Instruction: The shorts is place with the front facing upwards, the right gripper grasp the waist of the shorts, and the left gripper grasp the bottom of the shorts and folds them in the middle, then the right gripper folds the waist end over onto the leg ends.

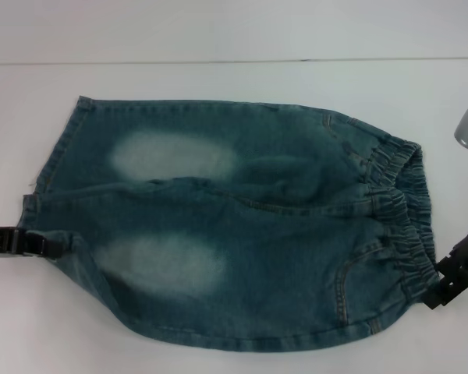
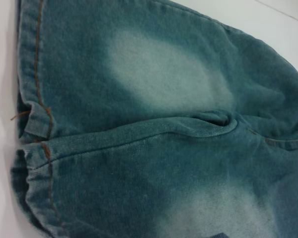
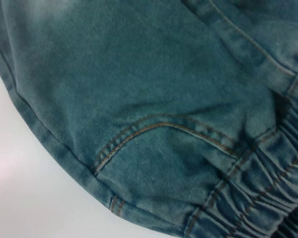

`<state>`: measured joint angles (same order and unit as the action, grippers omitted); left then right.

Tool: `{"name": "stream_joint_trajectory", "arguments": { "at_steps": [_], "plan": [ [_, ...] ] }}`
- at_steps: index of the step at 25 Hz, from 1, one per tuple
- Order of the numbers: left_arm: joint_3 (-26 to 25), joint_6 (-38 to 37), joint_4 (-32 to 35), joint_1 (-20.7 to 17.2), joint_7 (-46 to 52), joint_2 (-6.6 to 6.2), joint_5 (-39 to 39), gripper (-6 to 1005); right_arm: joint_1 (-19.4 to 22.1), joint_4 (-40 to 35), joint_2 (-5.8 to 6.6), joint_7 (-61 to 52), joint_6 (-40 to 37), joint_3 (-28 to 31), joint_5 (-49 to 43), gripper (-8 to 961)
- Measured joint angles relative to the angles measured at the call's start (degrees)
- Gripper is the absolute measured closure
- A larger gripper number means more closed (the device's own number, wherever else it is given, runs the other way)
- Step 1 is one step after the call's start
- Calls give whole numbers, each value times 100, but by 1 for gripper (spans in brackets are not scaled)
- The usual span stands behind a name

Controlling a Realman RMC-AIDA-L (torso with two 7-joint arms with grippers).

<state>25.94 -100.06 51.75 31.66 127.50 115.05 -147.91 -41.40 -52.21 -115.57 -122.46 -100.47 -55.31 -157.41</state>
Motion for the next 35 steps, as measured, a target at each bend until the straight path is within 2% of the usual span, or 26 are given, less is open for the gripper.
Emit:
{"name": "stream_joint_trajectory", "arguments": {
  "at_steps": [7,14,17,22,33,35],
  "plan": [
    [9,46,0,-23,-6,10,0,957,-14,0,-75,90,18,21,102,241],
    [32,72,2,-22,-6,35,-1,957,25,-31,-10,209,-17,80,547,243],
    [34,90,2,-20,-6,35,0,956,25,-34,-9,257,-13,113,548,476],
    [34,96,1,-1,-6,42,-1,956,30,-30,-16,290,-23,92,548,717],
    [-2,58,-7,47,8,44,-1,957,55,-44,-44,396,-3,131,563,888],
    [-5,37,-7,68,48,44,1,957,75,-44,-54,465,2,233,575,891]
  ]
}}
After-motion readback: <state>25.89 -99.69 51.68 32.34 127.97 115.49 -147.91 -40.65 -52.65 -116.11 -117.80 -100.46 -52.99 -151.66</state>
